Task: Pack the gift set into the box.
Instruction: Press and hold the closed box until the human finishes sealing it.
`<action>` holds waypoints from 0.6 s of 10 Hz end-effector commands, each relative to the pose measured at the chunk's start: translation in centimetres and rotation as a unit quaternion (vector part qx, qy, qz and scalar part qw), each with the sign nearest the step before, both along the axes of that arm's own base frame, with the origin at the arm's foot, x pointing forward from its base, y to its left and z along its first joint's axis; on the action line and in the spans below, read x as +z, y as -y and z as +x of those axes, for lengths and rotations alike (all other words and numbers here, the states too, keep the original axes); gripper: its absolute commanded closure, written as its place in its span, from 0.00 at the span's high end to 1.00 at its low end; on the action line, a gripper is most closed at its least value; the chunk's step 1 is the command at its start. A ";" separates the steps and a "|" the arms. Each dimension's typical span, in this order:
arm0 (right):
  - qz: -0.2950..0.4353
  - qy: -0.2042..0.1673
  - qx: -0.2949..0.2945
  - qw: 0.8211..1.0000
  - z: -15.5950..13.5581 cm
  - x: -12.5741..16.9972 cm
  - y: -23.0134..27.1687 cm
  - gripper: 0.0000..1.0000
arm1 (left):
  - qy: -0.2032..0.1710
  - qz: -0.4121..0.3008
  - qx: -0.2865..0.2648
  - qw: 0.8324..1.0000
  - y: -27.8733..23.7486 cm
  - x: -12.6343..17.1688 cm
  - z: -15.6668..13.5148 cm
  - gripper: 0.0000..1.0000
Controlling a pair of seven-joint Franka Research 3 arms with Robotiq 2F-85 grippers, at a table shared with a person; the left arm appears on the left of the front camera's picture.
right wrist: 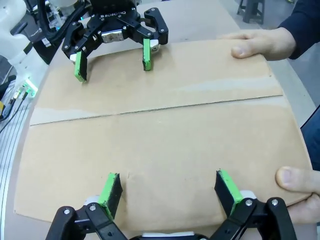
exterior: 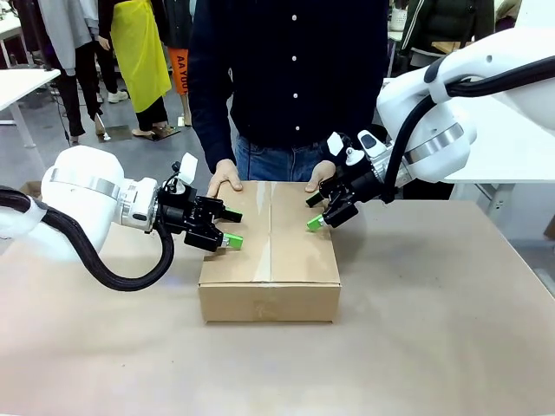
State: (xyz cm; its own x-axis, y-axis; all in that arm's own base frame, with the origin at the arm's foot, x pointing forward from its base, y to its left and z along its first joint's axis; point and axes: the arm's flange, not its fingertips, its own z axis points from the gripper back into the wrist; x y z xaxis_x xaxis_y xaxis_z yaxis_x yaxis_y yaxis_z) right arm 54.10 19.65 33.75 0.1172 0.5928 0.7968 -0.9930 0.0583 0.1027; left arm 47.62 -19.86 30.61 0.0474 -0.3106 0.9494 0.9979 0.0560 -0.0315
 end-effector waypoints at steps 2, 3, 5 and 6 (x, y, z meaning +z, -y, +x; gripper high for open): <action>-0.004 -0.006 -0.001 1.000 -0.1 0.0 0.2 1.00 | 0.008 0.003 0.000 1.000 0.0 -0.3 -0.2 1.00; -0.004 -0.006 -0.001 1.000 -0.1 0.0 0.2 1.00 | 0.008 0.003 0.000 1.000 0.0 -0.3 -0.2 1.00; -0.004 -0.006 -0.001 1.000 -0.1 0.0 0.2 1.00 | 0.008 0.003 0.000 1.000 0.0 -0.3 -0.2 1.00; -0.004 -0.006 -0.001 1.000 -0.1 0.0 0.2 1.00 | 0.008 0.003 0.000 1.000 0.0 -0.3 -0.2 1.00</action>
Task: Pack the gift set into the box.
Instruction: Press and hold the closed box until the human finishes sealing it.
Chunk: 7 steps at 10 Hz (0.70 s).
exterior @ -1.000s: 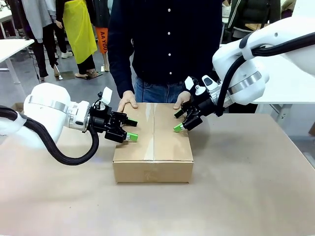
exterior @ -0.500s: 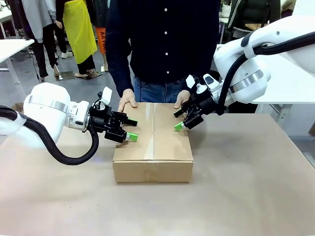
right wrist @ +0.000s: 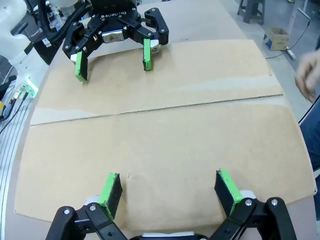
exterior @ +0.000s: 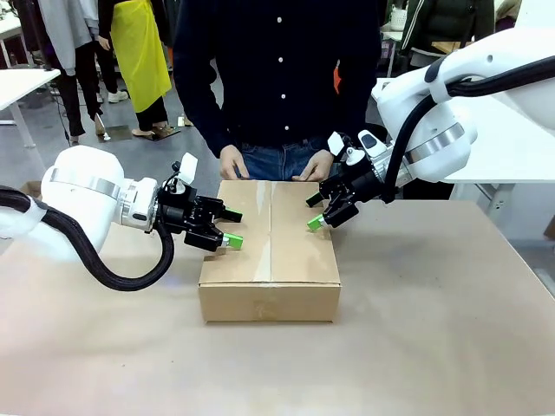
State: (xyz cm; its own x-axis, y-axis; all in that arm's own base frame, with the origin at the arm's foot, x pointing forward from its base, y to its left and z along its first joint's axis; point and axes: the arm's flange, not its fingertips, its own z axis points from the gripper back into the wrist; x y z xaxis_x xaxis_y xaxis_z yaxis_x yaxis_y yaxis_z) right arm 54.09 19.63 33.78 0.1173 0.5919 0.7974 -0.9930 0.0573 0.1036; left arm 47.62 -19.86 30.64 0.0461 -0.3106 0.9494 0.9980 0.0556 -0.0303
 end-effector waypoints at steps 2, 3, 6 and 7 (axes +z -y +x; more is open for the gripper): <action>-0.005 -0.005 -0.001 1.000 -0.1 -0.1 0.2 1.00 | 0.007 0.003 0.000 1.000 0.0 -0.3 -0.2 1.00; -0.005 -0.005 -0.001 1.000 -0.1 -0.1 0.2 1.00 | 0.007 0.003 0.000 1.000 0.0 -0.3 -0.2 1.00; -0.005 -0.005 -0.001 1.000 -0.1 -0.1 0.2 1.00 | 0.007 0.003 0.000 1.000 0.0 -0.3 -0.2 1.00; -0.005 -0.005 -0.001 1.000 -0.1 -0.1 0.2 1.00 | 0.007 0.003 0.000 1.000 0.0 -0.3 -0.2 1.00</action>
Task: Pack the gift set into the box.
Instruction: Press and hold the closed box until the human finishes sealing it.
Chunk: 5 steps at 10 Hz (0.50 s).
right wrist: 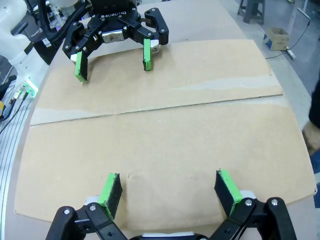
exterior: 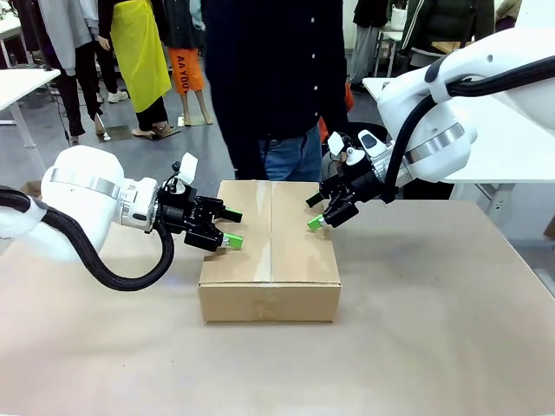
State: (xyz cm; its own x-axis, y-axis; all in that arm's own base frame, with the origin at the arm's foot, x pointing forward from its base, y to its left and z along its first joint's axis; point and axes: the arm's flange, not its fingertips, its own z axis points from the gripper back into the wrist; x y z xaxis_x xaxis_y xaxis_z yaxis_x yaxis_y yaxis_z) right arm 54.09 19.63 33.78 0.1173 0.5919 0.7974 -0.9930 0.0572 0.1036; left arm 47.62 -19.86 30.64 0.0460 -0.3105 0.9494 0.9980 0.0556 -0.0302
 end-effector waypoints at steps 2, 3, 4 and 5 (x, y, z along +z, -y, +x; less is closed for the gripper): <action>-0.005 -0.005 -0.001 1.000 -0.1 -0.1 0.2 1.00 | 0.007 0.003 0.000 1.000 0.0 -0.3 -0.2 1.00; -0.005 -0.005 -0.001 1.000 -0.1 -0.1 0.2 1.00 | 0.007 0.003 0.000 1.000 0.0 -0.3 -0.2 1.00; -0.005 -0.005 -0.001 1.000 -0.1 -0.1 0.2 1.00 | 0.007 0.003 0.000 1.000 0.0 -0.3 -0.2 1.00; -0.005 -0.005 -0.001 1.000 -0.1 -0.1 0.2 1.00 | 0.007 0.003 0.000 1.000 0.0 -0.3 -0.2 1.00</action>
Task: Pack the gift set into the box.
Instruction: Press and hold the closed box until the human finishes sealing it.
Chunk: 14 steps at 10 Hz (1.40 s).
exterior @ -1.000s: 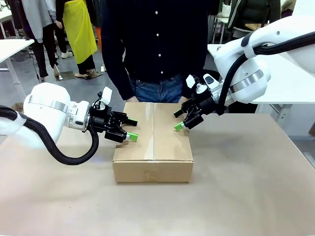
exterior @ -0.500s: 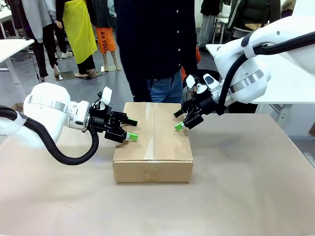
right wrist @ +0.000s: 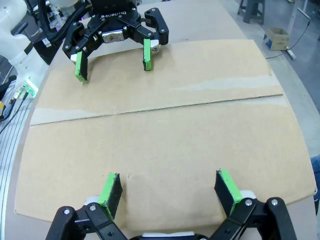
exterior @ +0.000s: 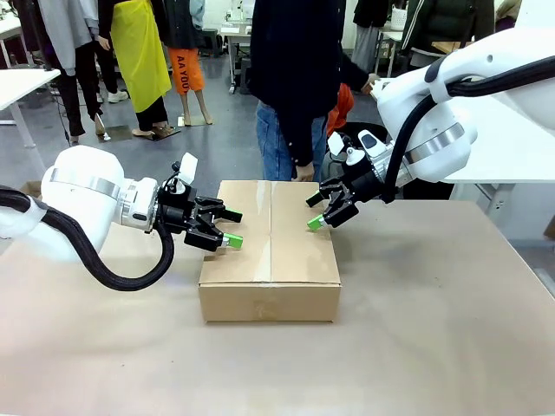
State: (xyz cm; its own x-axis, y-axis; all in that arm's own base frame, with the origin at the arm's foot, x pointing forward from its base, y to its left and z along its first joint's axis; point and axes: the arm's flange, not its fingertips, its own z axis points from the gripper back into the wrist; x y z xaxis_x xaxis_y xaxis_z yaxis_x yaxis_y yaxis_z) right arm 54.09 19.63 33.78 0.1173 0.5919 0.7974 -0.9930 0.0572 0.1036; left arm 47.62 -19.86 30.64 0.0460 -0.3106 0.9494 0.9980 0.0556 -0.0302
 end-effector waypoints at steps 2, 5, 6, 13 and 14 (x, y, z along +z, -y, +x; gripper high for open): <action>-0.005 -0.005 -0.001 1.000 -0.1 -0.1 0.2 1.00 | 0.007 0.003 0.000 1.000 0.0 -0.3 -0.2 1.00; -0.005 -0.005 -0.001 1.000 -0.1 -0.1 0.2 1.00 | 0.007 0.003 0.000 1.000 0.0 -0.3 -0.2 1.00; -0.005 -0.005 -0.001 1.000 -0.1 -0.1 0.2 1.00 | 0.007 0.003 0.000 1.000 0.0 -0.3 -0.2 1.00; -0.005 -0.005 -0.001 1.000 -0.1 -0.1 0.2 1.00 | 0.007 0.003 0.000 1.000 0.0 -0.3 -0.2 1.00; -0.005 -0.005 -0.001 1.000 -0.1 -0.1 0.2 1.00 | 0.007 0.003 0.000 1.000 0.0 -0.3 -0.2 1.00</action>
